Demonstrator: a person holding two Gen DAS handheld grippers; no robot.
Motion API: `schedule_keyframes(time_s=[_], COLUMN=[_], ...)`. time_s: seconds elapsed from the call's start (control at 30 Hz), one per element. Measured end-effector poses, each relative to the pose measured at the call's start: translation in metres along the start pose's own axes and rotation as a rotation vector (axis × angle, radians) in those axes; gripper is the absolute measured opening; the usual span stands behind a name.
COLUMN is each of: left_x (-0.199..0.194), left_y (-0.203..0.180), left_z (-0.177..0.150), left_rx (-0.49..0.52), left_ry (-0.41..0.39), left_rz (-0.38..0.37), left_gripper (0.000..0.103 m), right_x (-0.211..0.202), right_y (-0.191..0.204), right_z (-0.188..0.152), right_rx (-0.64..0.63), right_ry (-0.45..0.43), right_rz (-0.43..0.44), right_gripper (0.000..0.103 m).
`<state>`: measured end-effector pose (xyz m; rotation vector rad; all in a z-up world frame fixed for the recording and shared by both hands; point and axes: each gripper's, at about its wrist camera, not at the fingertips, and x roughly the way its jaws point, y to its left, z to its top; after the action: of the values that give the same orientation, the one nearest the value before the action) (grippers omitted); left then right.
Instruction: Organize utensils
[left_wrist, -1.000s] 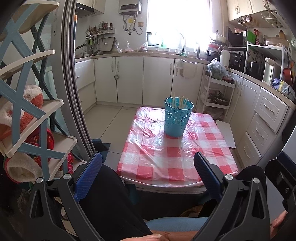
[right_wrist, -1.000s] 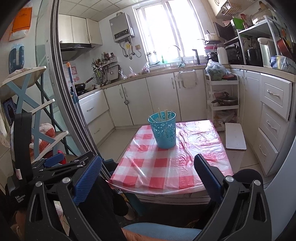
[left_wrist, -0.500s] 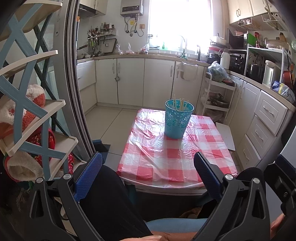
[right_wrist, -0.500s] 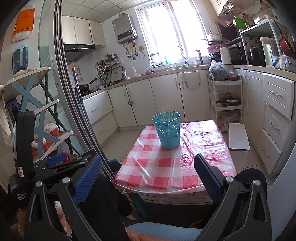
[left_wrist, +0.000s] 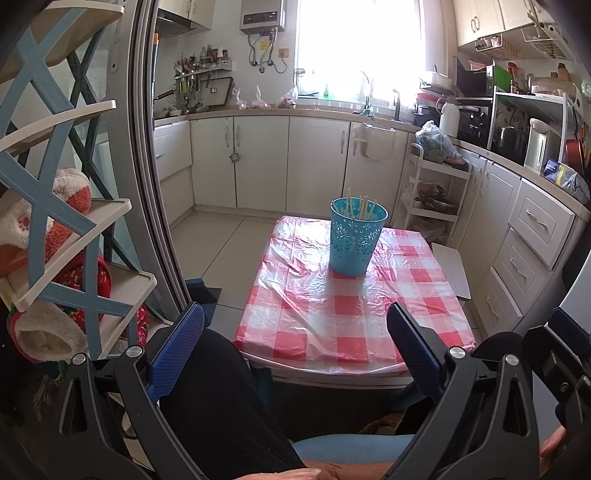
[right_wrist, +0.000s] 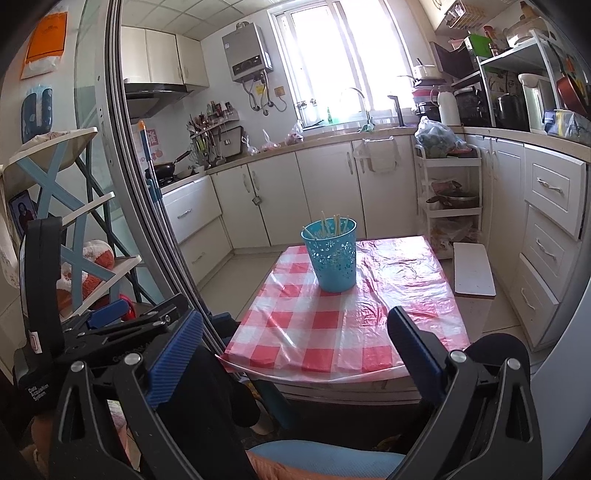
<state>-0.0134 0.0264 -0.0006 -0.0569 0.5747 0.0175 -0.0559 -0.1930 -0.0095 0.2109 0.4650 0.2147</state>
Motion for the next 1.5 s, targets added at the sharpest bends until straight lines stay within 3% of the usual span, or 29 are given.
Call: schedule_keyframes(time_s=[1.5], left_x=[-0.0005], left_y=[0.0006], left_z=[-0.0023], left_rx=[0.006], left_ry=[-0.005], left_rz=[0.004], left_gripper=[0.095], right_x=[0.0044], right_y=[0.0017], right_z=[-0.0006], right_rx=[0.000], right_ry=[0.017], right_rz=[-0.007], right_gripper=[0.096])
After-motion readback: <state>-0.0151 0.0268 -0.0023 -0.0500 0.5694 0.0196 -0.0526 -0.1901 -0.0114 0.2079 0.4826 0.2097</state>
